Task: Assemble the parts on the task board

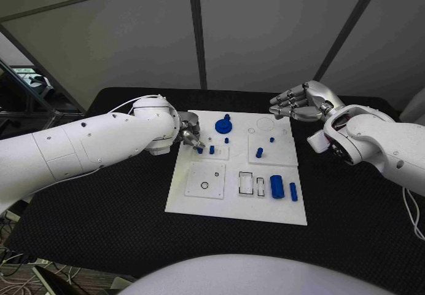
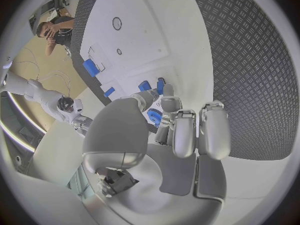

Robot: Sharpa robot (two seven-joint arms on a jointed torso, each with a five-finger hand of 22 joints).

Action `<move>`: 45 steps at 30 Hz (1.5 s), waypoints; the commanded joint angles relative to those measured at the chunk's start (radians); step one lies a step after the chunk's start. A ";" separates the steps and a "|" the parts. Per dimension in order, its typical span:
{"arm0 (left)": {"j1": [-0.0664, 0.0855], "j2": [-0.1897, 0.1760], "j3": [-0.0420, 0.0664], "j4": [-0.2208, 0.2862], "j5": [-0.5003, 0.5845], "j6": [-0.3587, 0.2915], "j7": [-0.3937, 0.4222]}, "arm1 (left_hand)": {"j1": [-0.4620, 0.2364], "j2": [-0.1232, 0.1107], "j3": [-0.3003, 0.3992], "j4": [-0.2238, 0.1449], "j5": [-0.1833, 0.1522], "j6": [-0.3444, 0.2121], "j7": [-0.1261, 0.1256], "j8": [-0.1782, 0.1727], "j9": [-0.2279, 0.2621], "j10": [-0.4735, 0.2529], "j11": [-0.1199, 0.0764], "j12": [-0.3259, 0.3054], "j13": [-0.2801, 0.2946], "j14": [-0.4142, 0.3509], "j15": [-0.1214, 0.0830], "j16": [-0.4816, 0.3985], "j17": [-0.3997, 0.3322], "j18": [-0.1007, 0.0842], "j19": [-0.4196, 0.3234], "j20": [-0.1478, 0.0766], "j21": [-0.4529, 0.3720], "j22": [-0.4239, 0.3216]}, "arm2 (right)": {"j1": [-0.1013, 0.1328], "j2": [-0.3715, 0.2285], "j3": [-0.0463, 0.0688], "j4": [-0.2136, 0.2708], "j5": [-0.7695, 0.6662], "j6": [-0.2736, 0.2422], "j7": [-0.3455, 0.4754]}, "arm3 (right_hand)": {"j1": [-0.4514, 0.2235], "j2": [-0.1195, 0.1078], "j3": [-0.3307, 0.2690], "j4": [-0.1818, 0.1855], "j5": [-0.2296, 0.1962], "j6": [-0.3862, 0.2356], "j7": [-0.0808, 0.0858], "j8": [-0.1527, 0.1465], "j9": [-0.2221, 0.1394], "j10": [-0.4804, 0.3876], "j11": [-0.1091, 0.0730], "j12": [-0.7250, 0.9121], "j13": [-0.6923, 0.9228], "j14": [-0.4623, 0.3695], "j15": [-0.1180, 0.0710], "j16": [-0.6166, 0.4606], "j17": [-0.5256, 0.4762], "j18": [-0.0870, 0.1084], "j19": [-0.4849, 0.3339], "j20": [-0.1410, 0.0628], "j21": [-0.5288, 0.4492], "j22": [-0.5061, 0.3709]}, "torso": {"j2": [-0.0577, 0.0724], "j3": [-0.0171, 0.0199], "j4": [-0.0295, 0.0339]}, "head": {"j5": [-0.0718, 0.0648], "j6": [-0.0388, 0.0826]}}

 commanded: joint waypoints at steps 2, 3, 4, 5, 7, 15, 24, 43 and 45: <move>-0.009 0.002 -0.007 0.002 -0.002 0.026 -0.021 | -0.007 -0.007 0.122 -0.120 0.012 0.010 -0.003 0.000 0.002 0.039 -0.025 0.009 0.011 0.064 -0.011 0.004 0.103 -0.085 0.035 -0.011 0.008 0.119 | 0.002 0.000 0.001 0.001 -0.002 0.006 0.006 | 0.000 0.009 -0.005 -0.002 0.006 -0.005 -0.001 -0.002 0.000 -0.005 -0.002 0.000 0.000 -0.006 -0.002 -0.002 -0.001 0.013 0.007 -0.003 -0.007 -0.001 | 0.000 0.0000 0.0002 | 0.001 0.000; -0.009 0.001 -0.007 0.003 -0.002 0.027 -0.022 | -0.009 -0.008 0.124 -0.120 0.016 0.012 -0.003 0.000 0.002 0.041 -0.026 0.011 0.012 0.064 -0.011 0.004 0.103 -0.086 0.036 -0.011 0.009 0.119 | 0.002 0.000 0.001 0.001 -0.002 0.006 0.006 | 0.000 0.009 -0.005 -0.002 0.006 -0.005 -0.001 -0.002 0.000 -0.005 -0.002 0.000 0.000 -0.006 -0.002 -0.002 -0.001 0.013 0.007 -0.003 -0.007 -0.001 | -0.001 0.0000 0.0001 | 0.001 0.000; -0.009 0.001 -0.007 0.003 -0.002 0.027 -0.022 | -0.010 -0.010 0.125 -0.122 0.020 0.013 -0.004 0.000 0.002 0.043 -0.026 0.012 0.015 0.064 -0.012 0.004 0.103 -0.086 0.036 -0.012 0.009 0.120 | 0.002 0.000 0.001 0.001 -0.002 0.006 0.006 | 0.000 0.009 -0.005 -0.002 0.006 -0.005 -0.001 -0.002 0.000 -0.005 -0.002 0.000 0.000 -0.006 -0.002 -0.002 -0.001 0.013 0.007 -0.003 -0.007 -0.001 | -0.001 -0.0001 0.0002 | 0.000 -0.001; -0.009 0.000 -0.007 0.004 -0.002 0.027 -0.023 | -0.012 -0.011 0.127 -0.122 0.024 0.014 -0.004 0.000 0.003 0.045 -0.027 0.014 0.018 0.064 -0.012 0.004 0.103 -0.086 0.037 -0.012 0.010 0.121 | 0.002 0.000 0.001 0.001 -0.002 0.006 0.006 | 0.000 0.009 -0.005 -0.002 0.006 -0.005 -0.001 -0.002 0.000 -0.005 -0.002 0.000 0.000 -0.006 -0.002 -0.002 -0.001 0.013 0.007 -0.003 -0.007 -0.001 | -0.001 -0.0002 0.0002 | 0.001 -0.001; -0.009 -0.001 -0.007 0.005 -0.002 0.027 -0.023 | -0.014 -0.013 0.129 -0.124 0.030 0.016 -0.005 0.001 0.003 0.048 -0.027 0.015 0.021 0.064 -0.013 0.004 0.103 -0.087 0.038 -0.013 0.012 0.123 | 0.002 0.000 0.001 0.001 -0.002 0.006 0.006 | 0.000 0.009 -0.005 -0.002 0.006 -0.005 -0.001 -0.002 0.000 -0.005 -0.002 0.000 0.000 -0.006 -0.002 -0.002 -0.001 0.013 0.007 -0.003 -0.007 -0.001 | -0.001 -0.0003 0.0007 | 0.001 -0.001; -0.009 -0.001 -0.007 0.006 -0.002 0.018 -0.023 | -0.018 -0.016 0.133 -0.126 0.044 0.018 -0.006 0.001 0.004 0.051 -0.028 0.016 0.022 0.064 -0.013 0.004 0.104 -0.087 0.039 -0.014 0.013 0.125 | 0.002 0.001 0.001 0.000 -0.002 0.006 0.006 | 0.000 0.009 -0.005 -0.002 0.006 -0.005 -0.001 -0.002 0.000 -0.005 -0.002 0.000 0.000 -0.006 -0.002 -0.002 -0.001 0.013 0.007 -0.003 -0.007 -0.001 | 0.000 -0.0001 -0.0005 | 0.002 0.001; -0.009 0.007 -0.007 0.004 -0.001 0.014 -0.018 | -0.020 -0.016 0.133 -0.126 0.046 0.019 -0.006 0.001 0.004 0.051 -0.028 0.016 0.023 0.064 -0.014 0.004 0.104 -0.087 0.038 -0.014 0.013 0.125 | 0.002 0.002 0.001 0.001 -0.002 0.006 0.006 | 0.000 0.009 -0.005 -0.002 0.006 -0.005 -0.001 -0.002 0.000 -0.005 -0.002 0.000 0.000 -0.006 -0.002 -0.002 -0.001 0.013 0.007 -0.003 -0.007 -0.001 | 0.000 0.0003 -0.0003 | 0.002 0.002; -0.009 0.018 -0.007 -0.023 0.032 0.008 -0.031 | -0.150 0.003 -0.020 -0.030 0.041 0.052 -0.022 0.005 0.013 0.062 -0.038 0.029 0.043 0.064 -0.021 0.004 0.104 -0.088 0.041 -0.021 0.013 0.130 | 0.002 0.002 0.001 0.000 -0.002 0.007 0.006 | -0.003 0.010 -0.008 -0.002 0.006 -0.006 -0.001 -0.003 0.000 -0.006 -0.002 0.000 0.000 -0.006 -0.002 -0.002 -0.003 0.012 0.008 -0.003 -0.010 -0.004 | 0.000 -0.0001 0.0002 | -0.003 -0.001; -0.009 0.018 -0.007 -0.026 0.033 0.005 -0.033 | -0.166 0.005 -0.046 -0.016 0.040 0.055 -0.021 0.005 0.014 0.062 -0.038 0.030 0.044 0.064 -0.020 0.004 0.104 -0.088 0.041 -0.021 0.013 0.131 | 0.002 0.002 0.001 0.000 -0.002 0.007 0.006 | -0.004 0.010 -0.010 -0.002 0.006 -0.007 0.000 -0.003 0.000 -0.007 -0.001 0.000 0.000 -0.007 -0.001 -0.002 -0.003 0.012 0.009 -0.002 -0.011 -0.004 | 0.000 0.0000 0.0001 | -0.003 -0.001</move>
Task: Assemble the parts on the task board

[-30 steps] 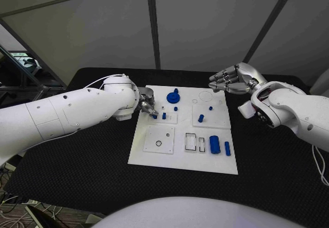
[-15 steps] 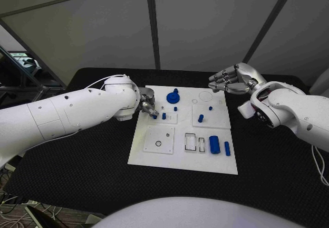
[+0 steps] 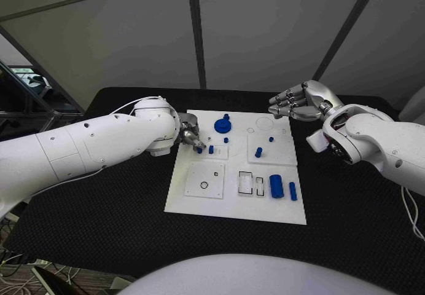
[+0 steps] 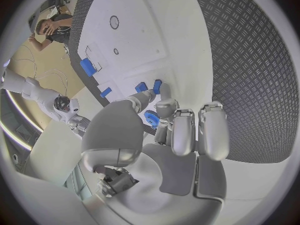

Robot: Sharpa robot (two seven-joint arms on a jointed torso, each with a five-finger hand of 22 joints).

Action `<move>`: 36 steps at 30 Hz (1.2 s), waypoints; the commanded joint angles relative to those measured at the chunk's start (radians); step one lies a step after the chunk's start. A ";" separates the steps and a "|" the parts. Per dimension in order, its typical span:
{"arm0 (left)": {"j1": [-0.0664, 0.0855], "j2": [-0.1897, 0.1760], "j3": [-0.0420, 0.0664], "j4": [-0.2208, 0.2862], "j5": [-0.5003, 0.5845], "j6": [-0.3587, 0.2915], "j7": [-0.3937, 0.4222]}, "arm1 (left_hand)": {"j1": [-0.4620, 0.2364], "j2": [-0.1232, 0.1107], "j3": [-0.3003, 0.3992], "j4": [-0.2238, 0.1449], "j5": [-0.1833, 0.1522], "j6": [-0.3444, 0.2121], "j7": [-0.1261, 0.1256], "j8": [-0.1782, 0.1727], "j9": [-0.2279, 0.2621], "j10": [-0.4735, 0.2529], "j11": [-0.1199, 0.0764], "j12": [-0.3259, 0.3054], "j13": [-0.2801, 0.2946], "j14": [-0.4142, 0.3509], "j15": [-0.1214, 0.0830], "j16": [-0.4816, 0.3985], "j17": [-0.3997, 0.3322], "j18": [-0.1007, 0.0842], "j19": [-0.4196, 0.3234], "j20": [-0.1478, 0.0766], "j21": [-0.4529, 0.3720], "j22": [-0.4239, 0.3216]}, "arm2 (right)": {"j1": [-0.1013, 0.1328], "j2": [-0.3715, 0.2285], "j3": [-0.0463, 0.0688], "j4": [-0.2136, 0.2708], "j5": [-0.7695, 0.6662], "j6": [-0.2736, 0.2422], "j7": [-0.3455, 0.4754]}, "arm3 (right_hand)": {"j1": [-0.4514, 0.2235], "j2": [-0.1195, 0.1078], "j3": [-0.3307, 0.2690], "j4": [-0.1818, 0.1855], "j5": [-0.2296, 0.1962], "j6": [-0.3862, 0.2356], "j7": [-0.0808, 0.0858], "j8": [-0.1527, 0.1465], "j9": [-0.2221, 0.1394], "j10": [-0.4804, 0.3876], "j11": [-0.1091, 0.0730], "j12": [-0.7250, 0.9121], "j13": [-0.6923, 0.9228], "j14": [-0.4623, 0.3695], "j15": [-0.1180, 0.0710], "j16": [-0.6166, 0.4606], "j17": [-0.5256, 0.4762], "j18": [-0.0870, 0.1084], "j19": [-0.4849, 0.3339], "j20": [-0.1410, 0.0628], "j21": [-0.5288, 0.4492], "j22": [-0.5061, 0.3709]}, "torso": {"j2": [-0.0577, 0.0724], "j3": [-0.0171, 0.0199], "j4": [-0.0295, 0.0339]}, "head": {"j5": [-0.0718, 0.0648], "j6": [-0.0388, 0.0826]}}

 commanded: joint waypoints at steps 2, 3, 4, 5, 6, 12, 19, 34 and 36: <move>-0.003 0.001 -0.003 -0.005 0.017 0.006 -0.012 | -0.032 0.003 -0.051 0.027 -0.007 0.011 0.000 0.001 0.001 -0.005 0.006 0.006 0.004 0.069 -0.001 0.004 0.104 -0.089 0.041 -0.007 0.004 0.132 | 0.002 0.001 0.001 0.001 -0.002 0.005 0.006 | -0.004 0.010 -0.007 0.001 0.006 -0.007 0.000 -0.003 0.000 -0.007 -0.001 0.000 0.000 -0.007 -0.001 -0.002 -0.002 0.012 0.005 0.001 -0.005 -0.001 | 0.000 -0.0004 0.0004 | 0.000 0.000; -0.003 0.001 -0.003 -0.006 0.017 0.003 -0.013 | -0.041 0.005 -0.074 0.036 -0.007 0.012 -0.001 0.000 0.002 -0.006 0.006 0.007 0.004 0.069 -0.001 0.004 0.104 -0.089 0.041 -0.007 0.003 0.132 | 0.002 0.001 0.001 0.001 -0.002 0.005 0.006 | -0.005 0.010 -0.008 0.001 0.006 -0.007 0.000 -0.003 0.000 -0.007 -0.001 0.000 0.000 -0.007 -0.001 -0.003 -0.002 0.012 0.005 0.001 -0.005 -0.001 | -0.001 -0.0006 0.0004 | 0.000 0.000; -0.003 0.001 -0.003 -0.007 0.017 0.001 -0.013 | -0.045 0.006 -0.089 0.042 -0.007 0.013 0.000 -0.001 0.002 -0.006 0.006 0.008 0.006 0.069 -0.001 0.004 0.105 -0.089 0.041 -0.007 0.002 0.132 | 0.002 0.001 0.001 0.000 -0.002 0.005 0.006 | -0.005 0.010 -0.008 0.001 0.006 -0.007 0.000 -0.003 0.000 -0.007 -0.001 0.000 0.000 -0.007 -0.001 -0.003 -0.002 0.012 0.005 0.001 -0.005 -0.002 | -0.001 -0.0005 0.0003 | 0.000 0.001; -0.003 0.000 -0.003 -0.008 0.018 -0.003 -0.013 | -0.052 0.006 -0.106 0.050 -0.007 0.014 0.000 -0.002 0.002 -0.006 0.006 0.008 0.006 0.069 -0.001 0.004 0.105 -0.089 0.041 -0.007 0.003 0.133 | 0.002 0.001 0.001 0.000 -0.002 0.005 0.006 | -0.005 0.010 -0.008 0.001 0.006 -0.007 0.000 -0.003 0.000 -0.007 -0.001 0.000 0.000 -0.007 -0.001 -0.003 -0.002 0.012 0.005 0.001 -0.005 -0.002 | -0.001 -0.0005 0.0002 | 0.000 0.001; -0.003 0.000 -0.003 -0.008 0.018 -0.006 -0.013 | -0.059 0.007 -0.124 0.058 -0.007 0.015 0.000 -0.003 0.002 -0.006 0.006 0.009 0.008 0.069 0.000 0.004 0.104 -0.089 0.041 -0.007 0.003 0.133 | 0.002 0.000 0.001 0.000 -0.002 0.005 0.006 | -0.005 0.010 -0.008 0.001 0.006 -0.007 0.000 -0.003 0.000 -0.007 -0.001 0.000 0.000 -0.007 -0.001 -0.003 -0.002 0.012 0.005 0.001 -0.005 -0.002 | -0.001 -0.0009 0.0005 | 0.000 0.001; -0.003 -0.007 -0.003 -0.006 0.021 -0.035 -0.008 | -0.090 0.009 -0.239 0.113 -0.005 0.018 -0.001 -0.011 0.001 -0.009 0.007 0.011 0.011 0.069 0.000 0.003 0.105 -0.088 0.041 -0.007 0.000 0.134 | 0.001 0.000 0.001 0.000 -0.002 0.005 0.006 | -0.007 0.010 -0.010 0.002 0.006 -0.007 0.000 -0.003 0.000 -0.008 -0.001 0.000 0.000 -0.007 -0.001 -0.003 -0.003 0.012 0.006 0.002 -0.006 -0.002 | -0.001 -0.0011 0.0006 | -0.001 0.003; -0.004 -0.021 0.004 0.000 0.023 -0.073 0.002 | -0.077 0.031 -0.327 0.163 -0.053 0.018 0.000 -0.018 0.001 -0.013 0.007 0.008 0.009 0.069 -0.001 0.003 0.105 -0.088 0.042 -0.007 -0.004 0.134 | 0.001 -0.001 0.001 -0.001 -0.002 0.005 0.007 | -0.007 0.010 -0.010 0.002 0.006 -0.007 0.000 -0.003 0.000 -0.008 -0.001 0.000 0.000 -0.007 -0.001 -0.003 -0.003 0.012 0.006 0.002 -0.006 -0.002 | 0.000 -0.0010 0.0004 | -0.003 0.006; -0.002 -0.023 0.019 -0.031 0.290 -0.365 0.286 | 0.137 0.072 -0.443 0.126 -0.052 -0.239 0.140 -0.171 -0.087 -0.428 0.140 -0.295 -0.314 -0.318 0.116 -0.577 -0.483 0.036 -0.368 0.083 -0.840 -0.416 | 0.001 -0.001 0.001 -0.004 -0.002 0.003 0.006 | -0.009 0.011 -0.011 0.002 0.006 -0.008 0.001 -0.003 0.000 -0.008 0.000 0.000 0.000 -0.008 -0.001 -0.003 -0.003 0.012 0.006 0.002 -0.008 -0.003 | -0.001 0.0007 0.0005 | -0.009 0.012; -0.002 -0.017 0.018 -0.032 0.287 -0.387 0.339 | 0.212 0.068 -0.428 0.092 -0.053 -0.254 0.157 -0.187 -0.109 -0.475 0.157 -0.332 -0.344 -0.371 0.135 -0.633 -0.521 0.036 -0.409 0.101 -0.897 -0.456 | 0.001 -0.001 0.001 -0.005 -0.002 0.003 0.006 | -0.010 0.011 -0.012 0.003 0.006 -0.008 0.001 -0.003 0.000 -0.008 0.000 0.000 0.000 -0.008 0.000 -0.003 -0.003 0.012 0.006 0.002 -0.008 -0.004 | 0.000 0.0008 0.0000 | -0.011 0.015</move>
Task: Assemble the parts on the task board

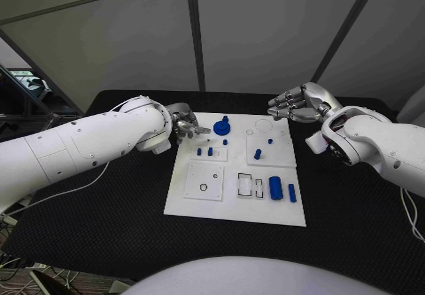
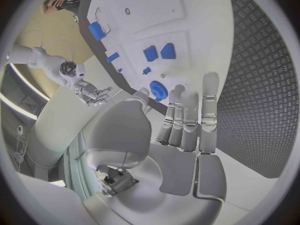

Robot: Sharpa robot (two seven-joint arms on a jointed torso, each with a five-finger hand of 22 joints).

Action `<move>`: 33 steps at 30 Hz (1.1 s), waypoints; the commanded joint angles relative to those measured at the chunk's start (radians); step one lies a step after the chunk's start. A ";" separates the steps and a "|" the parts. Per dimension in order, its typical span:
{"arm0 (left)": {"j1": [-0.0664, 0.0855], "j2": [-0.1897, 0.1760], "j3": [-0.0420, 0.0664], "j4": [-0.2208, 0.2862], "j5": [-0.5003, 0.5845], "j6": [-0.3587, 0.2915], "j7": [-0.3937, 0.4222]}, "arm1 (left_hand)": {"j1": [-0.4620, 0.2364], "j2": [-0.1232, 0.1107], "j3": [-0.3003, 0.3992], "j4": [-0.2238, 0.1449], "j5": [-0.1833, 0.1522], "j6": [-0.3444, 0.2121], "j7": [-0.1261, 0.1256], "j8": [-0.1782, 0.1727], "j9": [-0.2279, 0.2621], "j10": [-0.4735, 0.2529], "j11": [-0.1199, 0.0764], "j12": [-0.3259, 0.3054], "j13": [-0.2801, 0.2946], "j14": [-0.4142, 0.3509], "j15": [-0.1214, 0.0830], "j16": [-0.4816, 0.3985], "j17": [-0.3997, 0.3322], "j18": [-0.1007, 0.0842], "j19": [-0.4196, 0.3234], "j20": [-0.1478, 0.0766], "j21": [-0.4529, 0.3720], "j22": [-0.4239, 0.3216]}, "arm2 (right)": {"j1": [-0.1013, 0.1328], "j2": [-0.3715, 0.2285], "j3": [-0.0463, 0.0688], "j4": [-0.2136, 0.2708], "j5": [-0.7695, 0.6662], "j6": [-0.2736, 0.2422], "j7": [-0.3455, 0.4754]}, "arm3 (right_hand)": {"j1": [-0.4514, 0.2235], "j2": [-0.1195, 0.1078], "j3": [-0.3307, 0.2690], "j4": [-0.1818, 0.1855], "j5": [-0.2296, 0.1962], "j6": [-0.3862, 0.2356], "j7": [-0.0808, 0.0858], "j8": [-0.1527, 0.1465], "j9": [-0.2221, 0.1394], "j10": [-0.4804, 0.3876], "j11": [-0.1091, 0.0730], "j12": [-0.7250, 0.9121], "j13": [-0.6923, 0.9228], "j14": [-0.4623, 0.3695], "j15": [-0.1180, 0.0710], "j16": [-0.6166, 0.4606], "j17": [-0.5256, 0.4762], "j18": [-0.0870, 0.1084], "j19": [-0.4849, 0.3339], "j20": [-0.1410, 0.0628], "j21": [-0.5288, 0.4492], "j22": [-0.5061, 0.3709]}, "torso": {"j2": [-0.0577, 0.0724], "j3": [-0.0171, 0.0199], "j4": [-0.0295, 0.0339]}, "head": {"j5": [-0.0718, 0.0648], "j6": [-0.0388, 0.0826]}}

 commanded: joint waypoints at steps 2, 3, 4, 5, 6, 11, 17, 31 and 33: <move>0.002 0.019 -0.006 0.000 0.060 -0.165 0.272 | 0.162 -0.005 0.044 -0.072 0.002 -0.034 0.028 -0.042 -0.055 -0.097 0.033 -0.101 -0.081 -0.127 0.036 -0.158 -0.130 0.040 -0.085 0.036 -0.138 -0.101 | 0.001 0.001 0.001 0.000 -0.002 0.002 0.006 | -0.007 0.008 -0.006 0.002 0.006 -0.008 0.001 -0.003 0.000 -0.008 0.000 0.000 0.000 -0.008 0.000 -0.003 -0.001 0.012 0.006 0.002 -0.004 -0.001 | 0.001 -0.0001 -0.0011 | -0.006 0.008; 0.001 0.024 -0.009 0.001 0.031 -0.181 0.308 | 0.198 -0.010 0.061 -0.089 0.003 -0.036 0.027 -0.054 -0.072 -0.103 0.035 -0.131 -0.108 -0.133 0.035 -0.172 -0.147 0.044 -0.086 0.041 -0.153 -0.116 | 0.001 0.001 0.001 0.000 -0.002 0.002 0.006 | -0.006 0.008 -0.006 0.002 0.007 -0.008 0.001 -0.003 0.000 -0.008 0.000 0.000 0.000 -0.008 0.000 -0.003 -0.001 0.012 0.007 0.002 -0.004 -0.002 | 0.001 -0.0001 -0.0011 | -0.006 0.008; 0.000 0.028 -0.011 0.001 0.006 -0.193 0.334 | 0.226 -0.018 0.076 -0.104 0.003 -0.037 0.024 -0.066 -0.088 -0.103 0.034 -0.156 -0.133 -0.137 0.035 -0.182 -0.161 0.048 -0.085 0.044 -0.164 -0.128 | 0.001 0.002 0.001 -0.001 -0.002 0.003 0.006 | -0.006 0.008 -0.006 0.002 0.007 -0.008 0.000 -0.003 0.000 -0.008 0.000 0.000 0.000 -0.008 0.000 -0.003 -0.001 0.012 0.007 0.002 -0.004 -0.002 | 0.002 -0.0005 -0.0016 | -0.008 0.012; -0.001 0.033 -0.014 0.002 -0.026 -0.208 0.363 | 0.242 -0.023 0.090 -0.110 0.004 -0.031 0.023 -0.078 -0.105 -0.093 0.032 -0.178 -0.158 -0.138 0.034 -0.190 -0.175 0.049 -0.084 0.048 -0.173 -0.139 | 0.001 0.002 0.001 -0.001 -0.002 0.003 0.006 | -0.006 0.008 -0.006 0.002 0.007 -0.008 0.000 -0.003 0.000 -0.008 0.000 0.000 0.000 -0.008 0.000 -0.003 -0.001 0.012 0.007 0.002 -0.004 -0.002 | 0.002 -0.0006 -0.0016 | -0.009 0.011; -0.002 0.038 -0.017 0.003 -0.059 -0.220 0.388 | 0.254 -0.032 0.104 -0.115 0.003 -0.019 0.021 -0.092 -0.128 -0.079 0.035 -0.203 -0.189 -0.138 0.031 -0.195 -0.192 0.049 -0.079 0.050 -0.181 -0.151 | 0.001 0.002 0.001 -0.001 -0.002 0.003 0.006 | -0.006 0.008 -0.006 0.001 0.007 -0.008 0.000 -0.003 0.000 -0.008 0.000 0.000 0.000 -0.008 0.000 -0.003 -0.001 0.012 0.007 0.002 -0.004 -0.002 | 0.002 -0.0007 -0.0019 | -0.009 0.011; -0.007 0.065 -0.036 -0.003 -0.210 -0.237 0.447 | 0.277 -0.069 0.136 -0.141 0.002 0.023 0.013 -0.146 -0.204 -0.062 0.031 -0.289 -0.288 -0.100 0.032 -0.152 -0.216 0.052 -0.039 0.039 -0.161 -0.153 | 0.001 0.003 0.001 0.000 -0.002 0.003 0.006 | -0.006 0.009 -0.006 0.001 0.007 -0.008 0.000 -0.003 0.000 -0.009 0.000 0.000 0.000 -0.008 -0.001 -0.003 -0.001 0.012 0.007 0.002 -0.004 -0.002 | 0.001 0.0003 -0.0016 | -0.015 0.016; -0.010 0.104 -0.053 -0.026 -0.366 -0.186 0.447 | 0.272 -0.082 0.145 -0.156 0.003 0.066 0.005 -0.178 -0.255 -0.051 0.030 -0.334 -0.350 -0.032 0.022 -0.024 -0.195 0.051 0.027 0.033 -0.086 -0.108 | 0.001 0.006 0.001 -0.001 -0.002 0.004 0.006 | -0.006 0.009 -0.006 0.001 0.007 -0.008 0.000 -0.003 0.000 -0.009 0.000 0.000 0.000 -0.008 -0.001 -0.003 -0.001 0.012 0.007 0.002 -0.004 -0.002 | 0.002 -0.0007 -0.0009 | -0.019 0.017; -0.019 0.162 -0.058 -0.093 -0.506 -0.097 0.394 | 0.246 -0.090 0.187 -0.167 0.003 0.138 -0.003 -0.225 -0.326 0.012 0.020 -0.375 -0.430 0.161 0.013 0.348 0.092 -0.002 0.195 0.023 0.347 0.214 | 0.001 0.013 0.001 -0.002 -0.002 0.005 0.006 | -0.006 0.009 -0.006 0.001 0.007 -0.008 0.000 -0.003 0.000 -0.009 0.000 0.000 0.000 -0.008 -0.001 -0.003 -0.001 0.012 0.007 0.002 -0.004 -0.002 | 0.002 -0.0002 -0.0015 | -0.023 0.015; -0.020 0.167 -0.058 -0.100 -0.512 -0.090 0.388 | 0.244 -0.091 0.191 -0.168 0.003 0.142 -0.004 -0.228 -0.330 0.016 0.019 -0.378 -0.435 0.174 0.012 0.365 0.109 -0.008 0.210 0.023 0.386 0.243 | 0.001 0.013 0.001 -0.002 -0.002 0.005 0.006 | -0.006 0.009 -0.006 0.001 0.007 -0.008 0.000 -0.003 0.000 -0.009 0.000 0.000 0.000 -0.008 -0.001 -0.003 -0.001 0.012 0.007 0.002 -0.004 -0.002 | 0.001 -0.0005 -0.0007 | -0.023 0.014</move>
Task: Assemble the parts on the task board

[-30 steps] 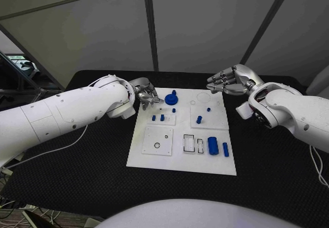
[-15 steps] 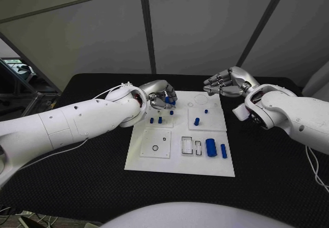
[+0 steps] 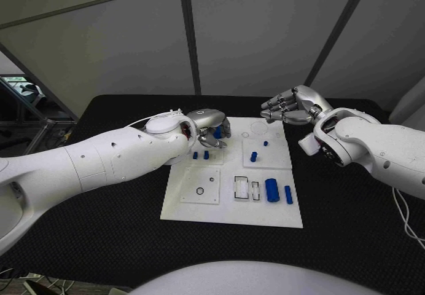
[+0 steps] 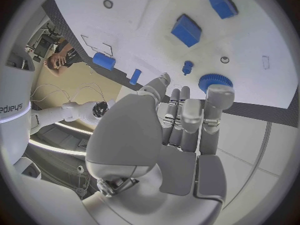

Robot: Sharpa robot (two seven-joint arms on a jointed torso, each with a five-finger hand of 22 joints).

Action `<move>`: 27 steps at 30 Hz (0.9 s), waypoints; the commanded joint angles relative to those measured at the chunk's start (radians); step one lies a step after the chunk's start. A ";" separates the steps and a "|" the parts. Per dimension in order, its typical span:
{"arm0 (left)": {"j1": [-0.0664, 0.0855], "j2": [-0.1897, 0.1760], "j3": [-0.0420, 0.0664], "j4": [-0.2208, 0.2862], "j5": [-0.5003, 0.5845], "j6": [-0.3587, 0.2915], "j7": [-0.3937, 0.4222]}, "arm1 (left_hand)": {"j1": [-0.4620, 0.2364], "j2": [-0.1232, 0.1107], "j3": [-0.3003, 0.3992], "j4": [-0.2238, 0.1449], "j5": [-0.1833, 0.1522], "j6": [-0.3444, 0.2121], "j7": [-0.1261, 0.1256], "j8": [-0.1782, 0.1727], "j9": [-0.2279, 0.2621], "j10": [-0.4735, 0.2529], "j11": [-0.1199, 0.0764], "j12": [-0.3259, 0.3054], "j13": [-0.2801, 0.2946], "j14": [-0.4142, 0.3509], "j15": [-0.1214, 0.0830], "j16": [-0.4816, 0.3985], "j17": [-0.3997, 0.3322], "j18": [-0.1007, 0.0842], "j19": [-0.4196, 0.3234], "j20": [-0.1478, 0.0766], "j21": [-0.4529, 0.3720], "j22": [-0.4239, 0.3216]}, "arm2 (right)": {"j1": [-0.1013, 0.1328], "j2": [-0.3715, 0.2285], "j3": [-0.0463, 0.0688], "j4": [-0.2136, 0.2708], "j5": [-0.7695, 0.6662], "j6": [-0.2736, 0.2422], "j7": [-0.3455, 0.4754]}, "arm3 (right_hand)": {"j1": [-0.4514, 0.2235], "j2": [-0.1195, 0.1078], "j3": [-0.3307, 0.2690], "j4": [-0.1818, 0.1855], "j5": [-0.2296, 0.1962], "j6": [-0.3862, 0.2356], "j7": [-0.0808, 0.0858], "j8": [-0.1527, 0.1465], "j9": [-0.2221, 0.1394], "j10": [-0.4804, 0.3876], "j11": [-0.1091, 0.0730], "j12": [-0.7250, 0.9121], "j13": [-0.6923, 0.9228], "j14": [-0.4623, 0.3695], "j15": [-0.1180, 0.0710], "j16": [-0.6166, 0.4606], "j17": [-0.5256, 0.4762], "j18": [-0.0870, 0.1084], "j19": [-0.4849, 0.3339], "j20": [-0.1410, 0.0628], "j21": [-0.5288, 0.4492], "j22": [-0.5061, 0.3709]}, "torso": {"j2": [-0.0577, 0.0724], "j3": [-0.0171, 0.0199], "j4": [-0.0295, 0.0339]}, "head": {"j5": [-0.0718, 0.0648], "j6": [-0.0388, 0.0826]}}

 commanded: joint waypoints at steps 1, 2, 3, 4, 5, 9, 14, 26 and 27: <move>0.000 0.007 0.000 -0.010 -0.063 0.042 -0.021 | -0.011 -0.003 0.008 0.000 0.003 0.011 -0.001 -0.007 -0.004 0.010 0.001 -0.007 -0.005 0.013 -0.001 0.018 0.017 -0.010 0.015 0.000 0.038 0.028 | 0.001 0.001 0.001 0.001 -0.002 0.005 0.006 | -0.002 0.005 -0.004 0.000 0.004 -0.008 0.000 -0.003 0.000 -0.009 0.000 0.000 0.000 -0.008 -0.001 -0.003 -0.002 0.012 0.007 0.002 -0.004 -0.001 | 0.000 -0.0003 0.0010 | 0.000 -0.001; -0.001 0.009 0.000 -0.012 -0.065 0.045 -0.025 | -0.012 -0.003 0.009 0.000 0.003 0.011 -0.001 -0.007 -0.005 0.010 0.001 -0.008 -0.006 0.014 -0.001 0.020 0.018 -0.011 0.017 0.000 0.043 0.032 | 0.001 0.002 0.001 0.001 -0.002 0.005 0.006 | -0.002 0.005 -0.004 0.000 0.004 -0.008 0.000 -0.003 0.000 -0.009 0.000 0.000 0.000 -0.008 -0.001 -0.003 -0.002 0.012 0.007 0.002 -0.004 -0.001 | 0.000 -0.0003 0.0010 | 0.000 -0.001; -0.002 0.010 0.000 -0.013 -0.067 0.048 -0.029 | -0.012 -0.003 0.009 0.000 0.003 0.011 -0.001 -0.008 -0.005 0.010 0.001 -0.008 -0.006 0.014 -0.001 0.020 0.018 -0.011 0.017 0.000 0.044 0.032 | 0.001 0.002 0.001 0.001 -0.002 0.005 0.006 | -0.002 0.005 -0.004 0.000 0.004 -0.008 0.000 -0.003 0.000 -0.009 0.000 0.000 0.000 -0.008 -0.001 -0.003 -0.002 0.012 0.007 0.002 -0.004 -0.001 | 0.000 -0.0002 0.0010 | -0.001 -0.001; -0.003 0.011 0.000 -0.014 -0.069 0.050 -0.033 | -0.012 -0.003 0.010 0.000 0.003 0.011 -0.002 -0.009 -0.006 0.009 0.001 -0.009 -0.007 0.016 -0.001 0.023 0.019 -0.011 0.019 0.000 0.048 0.036 | 0.001 0.002 0.001 0.001 -0.002 0.005 0.006 | -0.002 0.005 -0.004 0.000 0.004 -0.008 0.000 -0.003 0.000 -0.009 0.000 0.000 0.000 -0.008 -0.001 -0.003 -0.002 0.012 0.007 0.002 -0.004 -0.001 | 0.000 -0.0002 0.0010 | -0.002 -0.001; -0.003 0.013 0.000 -0.016 -0.071 0.053 -0.037 | -0.012 -0.003 0.011 0.000 0.003 0.012 -0.002 -0.009 -0.006 0.009 0.001 -0.010 -0.008 0.016 -0.001 0.023 0.019 -0.012 0.019 0.000 0.049 0.036 | 0.001 0.002 0.001 0.001 -0.002 0.005 0.006 | -0.002 0.005 -0.004 0.000 0.004 -0.008 0.000 -0.003 0.000 -0.009 0.000 0.000 0.000 -0.008 -0.001 -0.003 -0.002 0.012 0.007 0.002 -0.004 -0.001 | -0.001 -0.0003 0.0011 | -0.002 -0.002; -0.005 0.019 0.000 -0.029 -0.076 0.063 -0.050 | -0.007 0.003 0.021 -0.003 0.004 0.015 -0.002 -0.011 -0.010 0.013 0.000 -0.012 -0.012 0.023 -0.002 0.033 0.027 -0.015 0.026 0.000 0.070 0.052 | 0.001 0.002 0.001 0.001 -0.003 0.005 0.006 | -0.002 0.005 -0.004 0.000 0.004 -0.008 0.000 -0.003 0.000 -0.009 0.000 0.000 0.000 -0.008 -0.001 -0.003 -0.002 0.012 0.007 0.002 -0.004 -0.001 | -0.001 -0.0005 0.0015 | -0.002 -0.002; -0.006 0.030 0.001 -0.050 -0.079 0.072 -0.057 | 0.001 0.009 0.040 -0.009 0.004 0.021 -0.001 -0.015 -0.014 0.027 -0.002 -0.014 -0.016 0.031 -0.004 0.044 0.034 -0.018 0.033 -0.002 0.094 0.071 | 0.001 0.003 0.001 0.001 -0.004 0.005 0.006 | 0.001 0.007 -0.004 -0.003 0.005 -0.008 0.000 -0.003 0.000 -0.009 -0.001 0.000 0.000 -0.008 -0.001 -0.002 -0.002 0.013 0.008 0.002 -0.006 -0.003 | -0.001 -0.0001 0.0010 | -0.002 -0.001; -0.009 0.045 0.001 -0.069 -0.079 0.071 -0.056 | 0.003 0.012 0.074 -0.015 0.004 0.033 -0.001 -0.021 -0.022 0.053 -0.007 -0.014 -0.022 0.035 -0.008 0.054 0.031 -0.020 0.034 -0.005 0.113 0.089 | 0.001 0.004 0.001 0.002 -0.004 0.006 0.006 | 0.001 0.007 -0.004 -0.003 0.005 -0.008 0.000 -0.003 0.000 -0.009 -0.001 0.000 0.000 -0.008 -0.001 -0.002 -0.002 0.013 0.008 0.002 -0.006 -0.003 | -0.001 0.0004 0.0019 | -0.002 -0.002; -0.009 0.046 0.001 -0.070 -0.079 0.071 -0.055 | 0.003 0.012 0.076 -0.016 0.004 0.034 -0.001 -0.022 -0.022 0.056 -0.007 -0.014 -0.022 0.035 -0.009 0.055 0.031 -0.020 0.035 -0.005 0.116 0.091 | 0.001 0.005 0.001 0.002 -0.004 0.006 0.006 | 0.001 0.007 -0.004 -0.003 0.005 -0.008 0.000 -0.003 0.000 -0.009 -0.001 0.000 0.000 -0.008 -0.001 -0.002 -0.002 0.013 0.008 0.002 -0.006 -0.003 | -0.002 0.0001 0.0015 | -0.002 -0.003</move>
